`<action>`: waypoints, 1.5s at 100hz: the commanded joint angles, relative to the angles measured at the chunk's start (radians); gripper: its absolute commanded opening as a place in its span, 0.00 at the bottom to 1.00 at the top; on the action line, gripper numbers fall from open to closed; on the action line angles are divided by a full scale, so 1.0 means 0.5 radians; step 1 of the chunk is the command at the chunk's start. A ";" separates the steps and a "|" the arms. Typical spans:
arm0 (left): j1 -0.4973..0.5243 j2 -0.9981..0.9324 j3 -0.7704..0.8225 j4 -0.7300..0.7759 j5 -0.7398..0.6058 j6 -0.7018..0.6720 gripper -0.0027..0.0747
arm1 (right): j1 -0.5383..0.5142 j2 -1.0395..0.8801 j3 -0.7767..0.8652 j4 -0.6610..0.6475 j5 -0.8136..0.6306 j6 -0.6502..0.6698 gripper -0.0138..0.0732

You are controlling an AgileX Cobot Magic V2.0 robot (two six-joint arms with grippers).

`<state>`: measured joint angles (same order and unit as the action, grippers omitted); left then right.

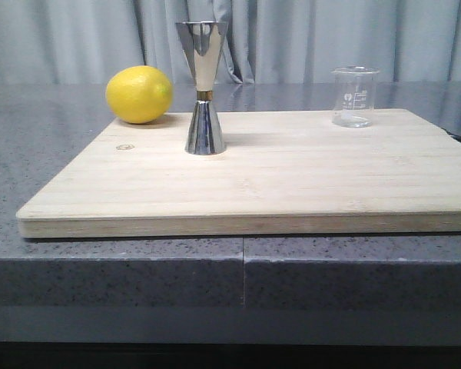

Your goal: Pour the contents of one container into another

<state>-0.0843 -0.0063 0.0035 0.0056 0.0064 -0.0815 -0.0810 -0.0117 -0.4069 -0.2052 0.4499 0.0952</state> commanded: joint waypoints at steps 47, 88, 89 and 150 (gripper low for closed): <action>-0.024 -0.045 0.046 -0.011 -0.040 0.027 0.01 | -0.009 0.001 -0.040 -0.016 -0.148 -0.018 0.08; -0.024 -0.045 0.046 -0.011 -0.040 0.027 0.01 | -0.009 0.001 -0.040 -0.016 -0.148 -0.018 0.08; -0.024 -0.045 0.046 -0.011 -0.040 0.027 0.01 | -0.009 0.001 -0.040 -0.016 -0.148 -0.018 0.08; -0.024 -0.045 0.046 -0.011 -0.040 0.027 0.01 | -0.009 0.001 0.226 0.328 -0.293 -0.018 0.08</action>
<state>-0.0896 -0.0063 0.0035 0.0000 0.0584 -0.0669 -0.0810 -0.0117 -0.3206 -0.1065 0.4209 0.0952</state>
